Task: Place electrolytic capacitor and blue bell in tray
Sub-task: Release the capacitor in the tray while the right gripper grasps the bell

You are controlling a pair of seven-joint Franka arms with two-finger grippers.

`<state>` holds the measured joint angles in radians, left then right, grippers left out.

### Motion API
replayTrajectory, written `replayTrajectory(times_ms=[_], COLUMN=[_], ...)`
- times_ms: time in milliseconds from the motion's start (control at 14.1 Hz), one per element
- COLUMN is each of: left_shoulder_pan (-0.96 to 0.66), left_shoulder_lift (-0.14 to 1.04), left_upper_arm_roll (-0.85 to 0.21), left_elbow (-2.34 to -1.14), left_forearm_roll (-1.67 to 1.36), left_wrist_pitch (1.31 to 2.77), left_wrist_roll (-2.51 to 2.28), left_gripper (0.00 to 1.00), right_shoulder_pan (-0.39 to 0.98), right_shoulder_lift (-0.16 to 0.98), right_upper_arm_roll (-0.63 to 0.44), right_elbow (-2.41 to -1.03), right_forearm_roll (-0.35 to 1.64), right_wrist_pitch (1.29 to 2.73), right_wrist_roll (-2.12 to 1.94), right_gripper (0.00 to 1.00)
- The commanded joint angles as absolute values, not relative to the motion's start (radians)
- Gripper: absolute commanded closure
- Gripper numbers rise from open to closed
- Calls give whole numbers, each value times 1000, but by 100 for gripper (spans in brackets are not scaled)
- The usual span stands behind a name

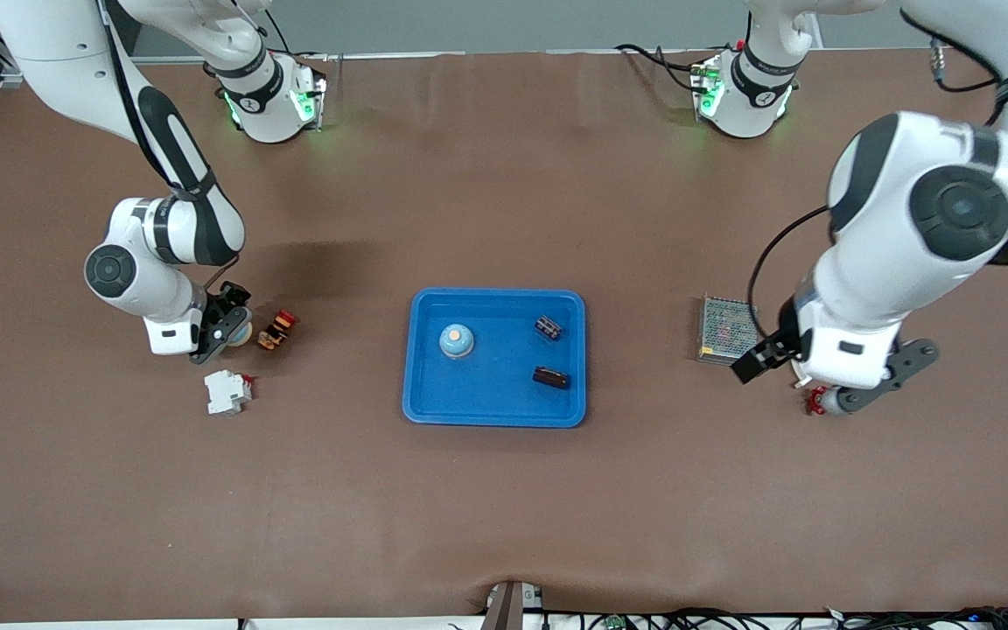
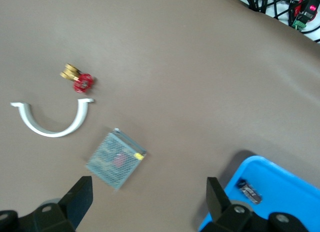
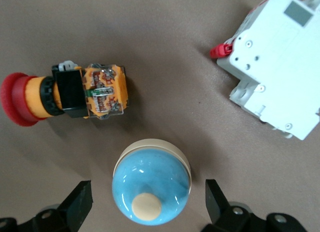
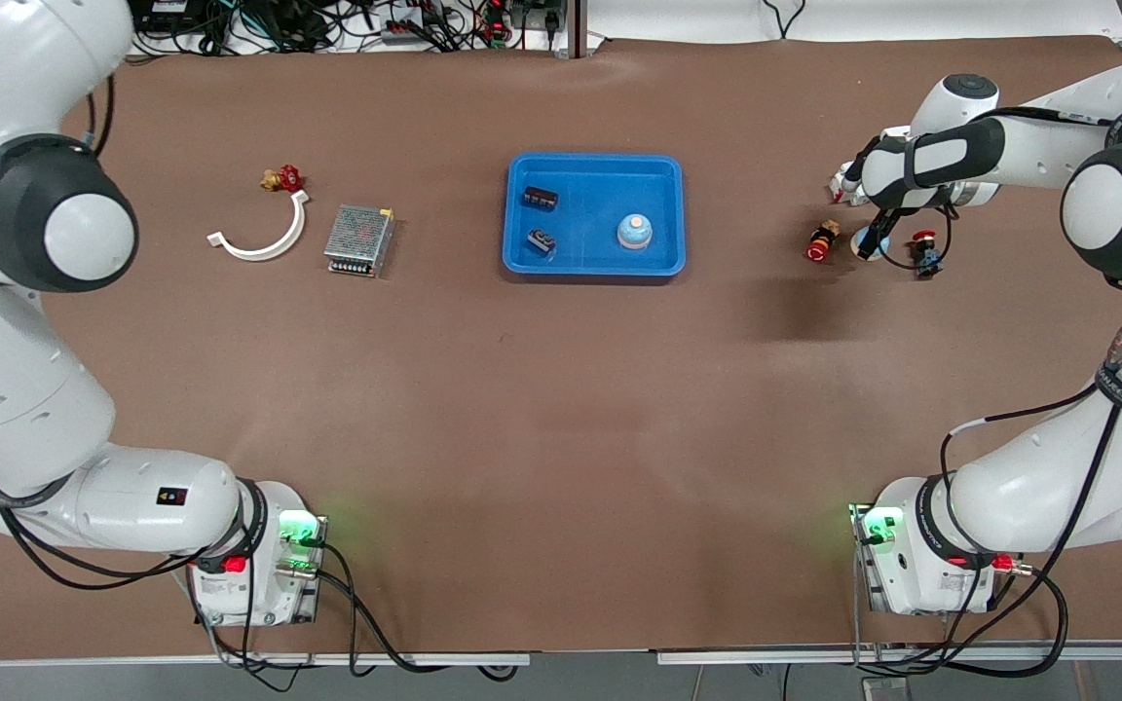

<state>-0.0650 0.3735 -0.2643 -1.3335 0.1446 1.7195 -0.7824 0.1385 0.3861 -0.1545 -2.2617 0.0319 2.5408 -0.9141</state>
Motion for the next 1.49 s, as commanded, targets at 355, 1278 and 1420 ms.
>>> replayTrajectory(times_ms=[355, 1278, 1420], left_shoulder_pan=[12, -32, -35], left_shoulder_lift=[177, -38, -78], left_upper_arm_roll=[-262, -92, -87], left_elbow=[-1365, -1527, -1589], left_forearm_roll=[150, 34, 34], left_wrist_pitch=[1462, 1475, 1518], left_wrist_roll=[-466, -224, -222], left_gripper=[0, 0, 0], right_shoulder_pan=[133, 152, 175], right_shoulder_lift=[402, 376, 345], right_upper_arm_roll=[-147, -141, -141], right_elbow=[-2275, -2197, -2093], right_forearm_roll=[29, 60, 61], right_wrist_pitch=[2589, 2477, 2285], right_wrist_roll=[-902, -864, -790], right_gripper=[0, 67, 67])
